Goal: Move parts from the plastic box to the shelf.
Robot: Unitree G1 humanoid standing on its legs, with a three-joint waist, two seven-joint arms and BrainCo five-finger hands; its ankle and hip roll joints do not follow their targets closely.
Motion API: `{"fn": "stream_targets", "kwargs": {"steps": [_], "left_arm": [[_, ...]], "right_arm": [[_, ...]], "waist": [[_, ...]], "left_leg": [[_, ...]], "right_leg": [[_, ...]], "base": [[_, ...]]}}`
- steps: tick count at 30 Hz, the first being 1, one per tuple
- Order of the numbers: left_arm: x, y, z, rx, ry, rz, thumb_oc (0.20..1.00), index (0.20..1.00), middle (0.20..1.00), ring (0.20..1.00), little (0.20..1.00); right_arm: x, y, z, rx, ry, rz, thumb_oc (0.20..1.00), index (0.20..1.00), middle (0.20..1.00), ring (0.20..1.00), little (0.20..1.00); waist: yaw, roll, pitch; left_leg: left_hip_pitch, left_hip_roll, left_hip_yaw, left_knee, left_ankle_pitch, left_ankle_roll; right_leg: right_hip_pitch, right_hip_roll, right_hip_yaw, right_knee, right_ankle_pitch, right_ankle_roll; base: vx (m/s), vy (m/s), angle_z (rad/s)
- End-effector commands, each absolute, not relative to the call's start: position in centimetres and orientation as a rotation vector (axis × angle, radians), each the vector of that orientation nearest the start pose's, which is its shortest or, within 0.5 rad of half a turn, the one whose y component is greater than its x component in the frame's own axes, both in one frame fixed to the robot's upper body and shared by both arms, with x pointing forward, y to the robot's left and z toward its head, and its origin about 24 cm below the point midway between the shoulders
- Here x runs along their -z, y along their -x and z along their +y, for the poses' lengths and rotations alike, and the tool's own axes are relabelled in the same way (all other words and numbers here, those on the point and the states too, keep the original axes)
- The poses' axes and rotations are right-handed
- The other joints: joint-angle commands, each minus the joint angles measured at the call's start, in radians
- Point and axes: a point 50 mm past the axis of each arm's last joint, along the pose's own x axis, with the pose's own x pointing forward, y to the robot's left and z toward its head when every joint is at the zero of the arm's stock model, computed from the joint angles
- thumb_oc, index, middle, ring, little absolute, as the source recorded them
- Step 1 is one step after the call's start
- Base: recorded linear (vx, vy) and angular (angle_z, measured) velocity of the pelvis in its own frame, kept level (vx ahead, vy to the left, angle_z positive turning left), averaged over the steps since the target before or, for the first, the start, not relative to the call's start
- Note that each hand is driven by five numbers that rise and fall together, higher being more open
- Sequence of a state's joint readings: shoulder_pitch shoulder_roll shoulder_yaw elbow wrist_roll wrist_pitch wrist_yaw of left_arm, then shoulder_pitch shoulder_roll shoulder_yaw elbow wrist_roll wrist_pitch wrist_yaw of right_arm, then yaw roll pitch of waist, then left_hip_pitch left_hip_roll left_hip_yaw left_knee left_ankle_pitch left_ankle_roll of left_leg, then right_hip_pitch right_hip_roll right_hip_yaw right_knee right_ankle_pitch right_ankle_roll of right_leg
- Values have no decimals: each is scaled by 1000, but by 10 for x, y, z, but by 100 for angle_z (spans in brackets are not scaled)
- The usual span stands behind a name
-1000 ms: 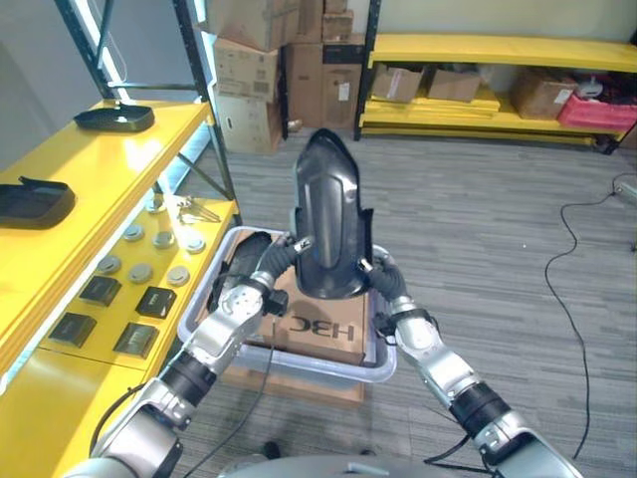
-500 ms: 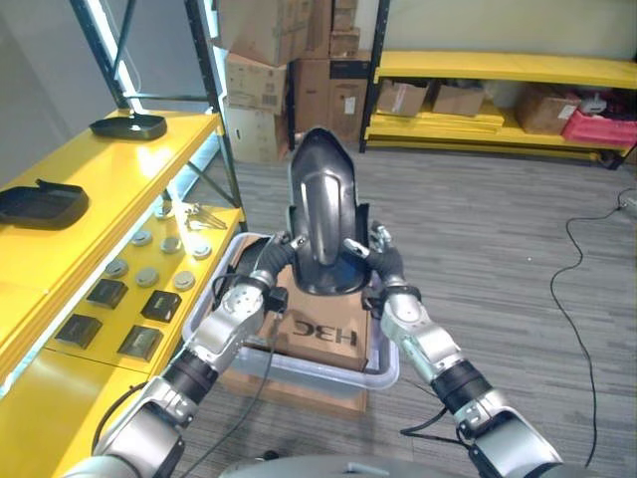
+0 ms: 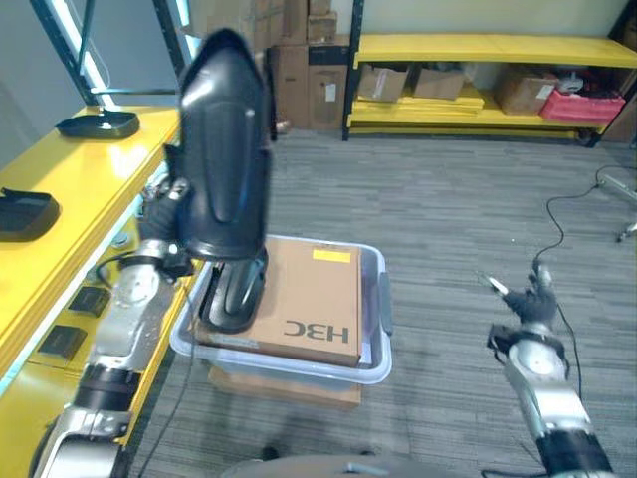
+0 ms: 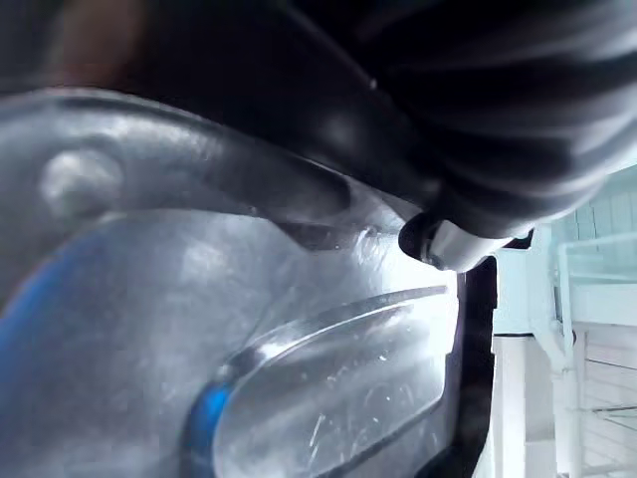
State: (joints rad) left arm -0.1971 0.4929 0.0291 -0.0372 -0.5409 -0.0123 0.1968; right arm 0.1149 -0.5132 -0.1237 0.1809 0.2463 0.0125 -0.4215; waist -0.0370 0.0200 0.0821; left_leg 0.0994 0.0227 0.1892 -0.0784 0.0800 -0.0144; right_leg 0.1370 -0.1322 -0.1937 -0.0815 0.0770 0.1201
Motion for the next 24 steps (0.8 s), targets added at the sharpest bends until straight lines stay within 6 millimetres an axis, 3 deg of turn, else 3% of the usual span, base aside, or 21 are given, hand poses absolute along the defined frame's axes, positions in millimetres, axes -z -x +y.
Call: {"fn": "stream_targets", "kwargs": {"steps": [1,4,5,7,8,9,10,11,13,14,17,21,22,23,24], "left_arm": [[-165,-280,248,-190,-10,-430,200,200,200,200,200],[-161,-263,269,-304,-36,-441,200,200,200,200,200],[-159,-248,286,-398,-84,-463,200,200,200,200,200],[-159,-242,291,-427,-91,-471,200,200,200,200,200],[-159,-238,295,-462,-113,-478,200,200,200,200,200],[-160,-233,300,-489,-130,-486,200,200,200,200,200],[-160,-231,301,-512,-135,-491,200,200,200,200,200],[-157,-229,303,-504,-119,-492,200,200,200,200,200],[-154,-232,300,-481,-111,-496,200,200,200,200,200],[-150,-238,293,-458,-103,-500,200,200,200,200,200],[-153,-245,284,-455,-98,-518,200,200,200,200,200],[-159,-249,276,-415,-80,-521,200,200,200,200,200],[-160,-253,269,-379,-73,-511,200,200,200,200,200],[-159,-254,268,-367,-66,-508,200,200,200,200,200],[-158,-258,262,-340,-51,-500,200,200,200,200,200]], "right_arm": [[-23,-215,-311,617,341,193,1000,1000,1000,1000,1000],[13,-191,-312,619,360,373,1000,1000,1000,1000,1000],[49,-164,-308,605,310,573,1000,1000,1000,1000,1000],[63,-153,-305,598,289,646,1000,1000,1000,1000,1000],[78,-140,-301,575,242,778,1000,1000,1000,1000,1000],[101,-116,-293,584,165,873,1000,1000,1000,1000,1000],[111,-105,-286,575,112,949,1000,1000,1000,1000,1000],[132,-75,-272,560,48,1076,1000,1000,1000,1000,1000],[139,-61,-268,581,22,1109,1000,1000,1000,1000,1000],[149,-40,-257,506,5,1204,1000,1000,1000,1000,1000],[159,-28,-248,420,14,1317,1000,1000,1000,1000,1000],[164,-23,-247,357,17,1375,1000,1000,1000,1000,1000],[165,-20,-245,336,32,1392,1000,1000,1000,1000,1000],[165,-19,-246,343,28,1395,1000,1000,1000,1000,1000],[165,-16,-246,365,4,1408,1000,1000,1000,1000,1000]], "waist": [[23,-13,-25],[36,-13,-17],[56,-13,-13],[64,-13,-11],[70,-14,-10],[82,-12,-1],[87,-13,0],[97,-10,8],[91,-8,9],[85,-3,11],[104,2,23],[128,12,31],[119,14,36],[114,16,36],[100,19,41]], "left_leg": [[-8,56,-8,66,-99,-31],[-17,50,-17,66,-101,-28],[-28,41,-29,69,-106,-24],[-35,36,-38,71,-107,-22],[-41,32,-48,73,-109,-20],[-47,25,-75,73,-112,-16],[-57,20,-90,73,-108,-14],[-67,2,-165,64,-104,-6],[-77,-14,-231,52,-90,-2],[-81,-34,-320,32,-68,2],[-100,-43,-368,28,-47,-11],[-122,-33,-344,12,-24,-27],[-147,1,-209,4,-7,-48],[-157,11,-173,4,1,-53],[-172,39,-73,9,17,-67]], "right_leg": [[-59,-23,-26,36,-30,50],[-64,-30,-32,42,-34,52],[-67,-42,-36,49,-37,57],[-70,-46,-35,55,-40,58],[-73,-48,-33,62,-45,58],[-74,-51,-23,82,-58,58],[-80,-51,-19,88,-60,55],[-87,-27,20,115,-88,40],[-95,7,62,130,-106,23],[-105,58,124,163,-133,-3],[-110,79,98,180,-155,-18],[-108,85,30,172,-166,-31],[-87,80,-42,159,-171,-35],[-85,80,-59,155,-169,-37],[-71,78,-101,157,-177,-40]], "base": [[-37,41,1],[-35,76,0],[-27,99,1],[-16,67,2],[-12,58,12],[-24,63,23],[-12,49,41],[-2,23,53],[20,17,101],[24,27,189],[-21,22,207],[-50,34,145],[-19,72,99],[1,111,123],[15,116,141]]}}
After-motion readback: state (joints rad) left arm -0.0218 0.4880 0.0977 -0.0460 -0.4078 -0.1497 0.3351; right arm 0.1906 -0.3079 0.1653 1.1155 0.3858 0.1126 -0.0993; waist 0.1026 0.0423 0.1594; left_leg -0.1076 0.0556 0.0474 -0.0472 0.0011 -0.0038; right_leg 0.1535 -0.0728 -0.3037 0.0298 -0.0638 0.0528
